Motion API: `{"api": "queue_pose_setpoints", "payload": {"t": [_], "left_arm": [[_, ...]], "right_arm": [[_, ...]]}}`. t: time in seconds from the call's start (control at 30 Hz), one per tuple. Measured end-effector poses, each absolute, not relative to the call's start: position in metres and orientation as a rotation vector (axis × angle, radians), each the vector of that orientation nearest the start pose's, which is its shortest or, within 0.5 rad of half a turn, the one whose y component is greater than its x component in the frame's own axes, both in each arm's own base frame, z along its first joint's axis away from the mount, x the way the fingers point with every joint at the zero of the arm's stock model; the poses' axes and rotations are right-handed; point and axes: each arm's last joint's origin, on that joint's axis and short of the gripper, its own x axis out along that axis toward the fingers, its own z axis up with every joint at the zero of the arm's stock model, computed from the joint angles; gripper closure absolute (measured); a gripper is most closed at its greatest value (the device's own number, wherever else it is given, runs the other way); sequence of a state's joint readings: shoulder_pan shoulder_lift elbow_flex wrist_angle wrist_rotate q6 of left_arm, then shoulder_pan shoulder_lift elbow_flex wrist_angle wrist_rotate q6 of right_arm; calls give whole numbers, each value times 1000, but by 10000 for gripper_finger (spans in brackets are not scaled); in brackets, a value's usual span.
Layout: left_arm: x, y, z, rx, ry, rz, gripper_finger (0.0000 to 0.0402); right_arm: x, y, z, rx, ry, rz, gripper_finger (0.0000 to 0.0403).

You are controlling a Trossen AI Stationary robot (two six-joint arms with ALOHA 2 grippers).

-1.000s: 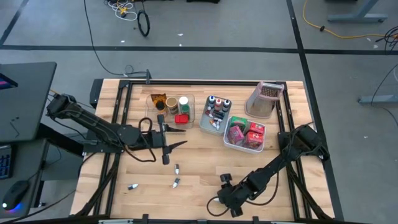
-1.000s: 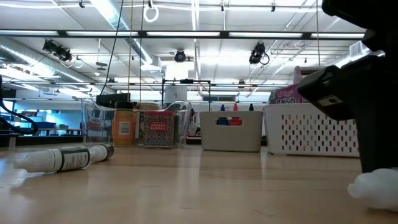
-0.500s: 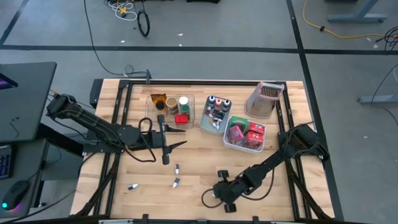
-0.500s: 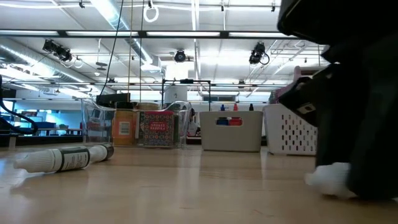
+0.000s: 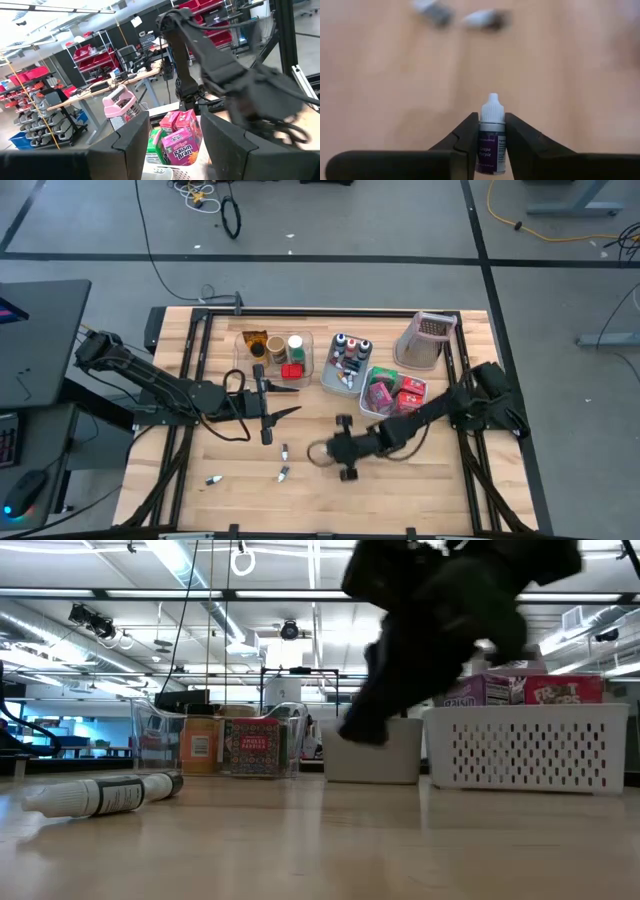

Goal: Pick & Place Kitchen Items
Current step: Put the small purple food coloring into the dark white bin

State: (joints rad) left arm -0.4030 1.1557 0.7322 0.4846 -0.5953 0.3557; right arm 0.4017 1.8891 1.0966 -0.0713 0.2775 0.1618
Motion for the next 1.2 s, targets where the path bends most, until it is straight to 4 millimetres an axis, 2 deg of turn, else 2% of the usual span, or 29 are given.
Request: {"api": "queue_pose_setpoints", "payload": {"t": [0.13,0.23,0.4,0.53,0.7,0.93,1.2], "left_arm": [[239,-84,305,326,-18,199,214],[239,-84,304,326,-18,199,214],[239,-84,303,326,-8,197,214],[239,-84,301,317,12,192,214],[239,-84,298,325,36,189,214],[239,-84,296,310,52,186,214],[239,-84,296,280,49,187,214]], "right_arm": [[360,104,172,-216,751,-128,316],[364,73,182,-240,732,-280,316],[369,24,185,-182,742,-416,316],[369,-2,183,-174,753,-550,316],[367,-21,184,-145,728,-703,316],[354,-39,172,68,865,-708,316],[353,-51,171,92,891,-687,298]]}}
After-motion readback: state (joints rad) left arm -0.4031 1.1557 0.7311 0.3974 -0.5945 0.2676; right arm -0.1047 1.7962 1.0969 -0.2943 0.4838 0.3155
